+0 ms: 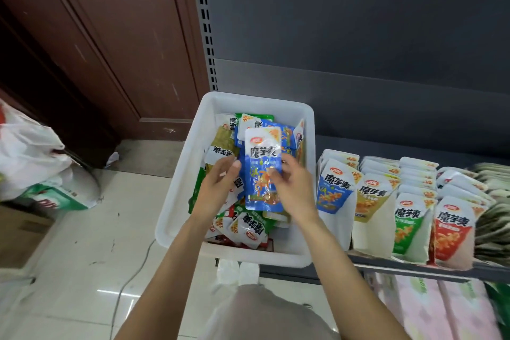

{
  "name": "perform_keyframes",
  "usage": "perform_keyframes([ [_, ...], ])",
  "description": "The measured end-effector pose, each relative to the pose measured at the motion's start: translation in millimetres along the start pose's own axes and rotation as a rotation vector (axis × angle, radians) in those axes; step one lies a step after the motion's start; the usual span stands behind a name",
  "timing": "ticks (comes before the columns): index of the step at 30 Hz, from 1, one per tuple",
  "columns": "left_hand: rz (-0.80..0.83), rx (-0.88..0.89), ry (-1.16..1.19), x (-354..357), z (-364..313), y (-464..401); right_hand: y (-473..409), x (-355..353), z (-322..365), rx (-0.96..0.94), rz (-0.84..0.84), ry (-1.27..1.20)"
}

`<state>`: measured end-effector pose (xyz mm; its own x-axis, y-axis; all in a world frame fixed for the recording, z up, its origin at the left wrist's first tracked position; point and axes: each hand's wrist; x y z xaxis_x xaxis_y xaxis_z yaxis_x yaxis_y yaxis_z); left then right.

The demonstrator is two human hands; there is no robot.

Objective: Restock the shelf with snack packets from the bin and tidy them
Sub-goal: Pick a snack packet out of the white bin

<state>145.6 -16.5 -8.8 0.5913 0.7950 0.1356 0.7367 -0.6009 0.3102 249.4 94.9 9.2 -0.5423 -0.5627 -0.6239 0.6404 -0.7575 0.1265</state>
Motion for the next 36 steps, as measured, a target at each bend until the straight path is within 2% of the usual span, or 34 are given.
perform_keyframes([
  [2, 0.143, -0.062, 0.139, 5, -6, 9, 9, -20, -2, 0.111, 0.032, -0.464],
  [3, 0.208, -0.052, 0.146, 8, -9, 13, 12, -29, -3, 0.130, 0.039, -0.579],
  [5, 0.288, -0.011, 0.133, 18, -16, 21, 19, -45, -7, 0.117, 0.018, -0.663],
  [7, 0.366, 0.030, 0.097, 31, -20, 26, 24, -61, -16, 0.068, -0.040, -0.641],
  [13, 0.472, 0.256, -0.148, 84, -15, 34, 46, -117, -35, -0.056, -0.289, -0.450],
  [16, 0.450, 0.428, -0.354, 110, -2, 32, 57, -136, -47, -0.107, -0.388, -0.173],
  [18, 0.413, 0.554, -0.514, 120, 8, 28, 60, -140, -58, -0.141, -0.418, 0.021],
  [22, 0.342, 0.740, -0.740, 123, 21, 25, 51, -136, -82, -0.179, -0.400, 0.244],
  [28, 0.224, 0.706, -0.822, 112, 37, 18, 21, -119, -95, -0.307, -0.274, 0.473],
  [32, 0.207, 0.589, -0.776, 109, 39, 14, 6, -112, -96, -0.362, -0.464, 0.860],
  [36, 0.216, 0.565, -0.737, 110, 36, 11, -6, -109, -94, -0.377, -0.576, 0.943],
])
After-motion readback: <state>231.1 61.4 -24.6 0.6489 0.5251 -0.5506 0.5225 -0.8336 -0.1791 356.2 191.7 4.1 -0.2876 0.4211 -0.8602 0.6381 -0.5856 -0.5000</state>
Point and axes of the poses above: each hand's wrist, its own y-axis away from the middle knuckle, its own x-axis out of the palm, z = x × y, and after that the axes turned 15 degrees about y, right-handed
